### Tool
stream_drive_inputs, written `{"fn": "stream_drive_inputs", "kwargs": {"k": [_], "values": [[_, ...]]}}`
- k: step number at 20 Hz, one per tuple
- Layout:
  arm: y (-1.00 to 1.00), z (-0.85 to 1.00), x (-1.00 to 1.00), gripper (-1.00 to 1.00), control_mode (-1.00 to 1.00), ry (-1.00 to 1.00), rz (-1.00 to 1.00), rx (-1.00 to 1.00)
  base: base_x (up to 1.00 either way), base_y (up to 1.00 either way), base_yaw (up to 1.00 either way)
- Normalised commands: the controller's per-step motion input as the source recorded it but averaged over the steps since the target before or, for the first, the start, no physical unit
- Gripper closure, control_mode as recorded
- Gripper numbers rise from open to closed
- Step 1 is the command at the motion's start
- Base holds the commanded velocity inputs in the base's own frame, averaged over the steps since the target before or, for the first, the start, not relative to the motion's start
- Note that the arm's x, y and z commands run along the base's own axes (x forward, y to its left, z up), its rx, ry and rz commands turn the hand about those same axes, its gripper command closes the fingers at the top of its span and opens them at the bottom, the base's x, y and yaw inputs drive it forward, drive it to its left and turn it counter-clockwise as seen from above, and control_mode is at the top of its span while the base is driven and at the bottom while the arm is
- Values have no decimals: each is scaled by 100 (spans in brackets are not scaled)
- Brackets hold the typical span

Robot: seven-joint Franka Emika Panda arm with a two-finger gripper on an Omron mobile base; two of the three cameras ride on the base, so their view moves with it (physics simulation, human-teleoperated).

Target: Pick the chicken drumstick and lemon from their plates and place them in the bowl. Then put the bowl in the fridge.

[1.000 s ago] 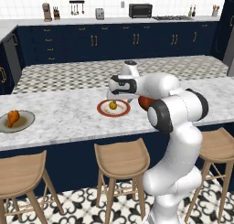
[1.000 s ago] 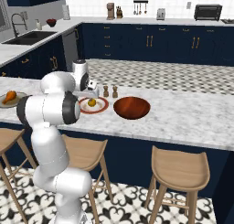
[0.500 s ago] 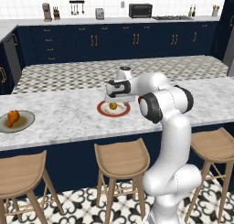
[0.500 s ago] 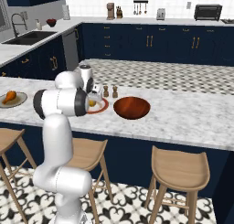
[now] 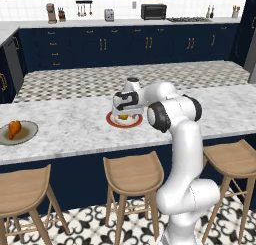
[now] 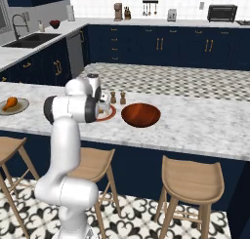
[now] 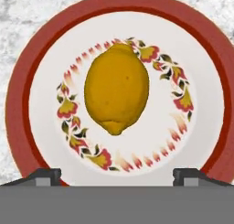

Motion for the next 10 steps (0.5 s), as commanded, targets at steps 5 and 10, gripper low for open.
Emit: {"fn": "stream_drive_inputs", "kwargs": {"k": [5,10], "values": [[3,-33,47,100,-100,-5,0,-1,0,0,0],[0,-21,35,100,-100,-9,0,-3,0,0,0]]}}
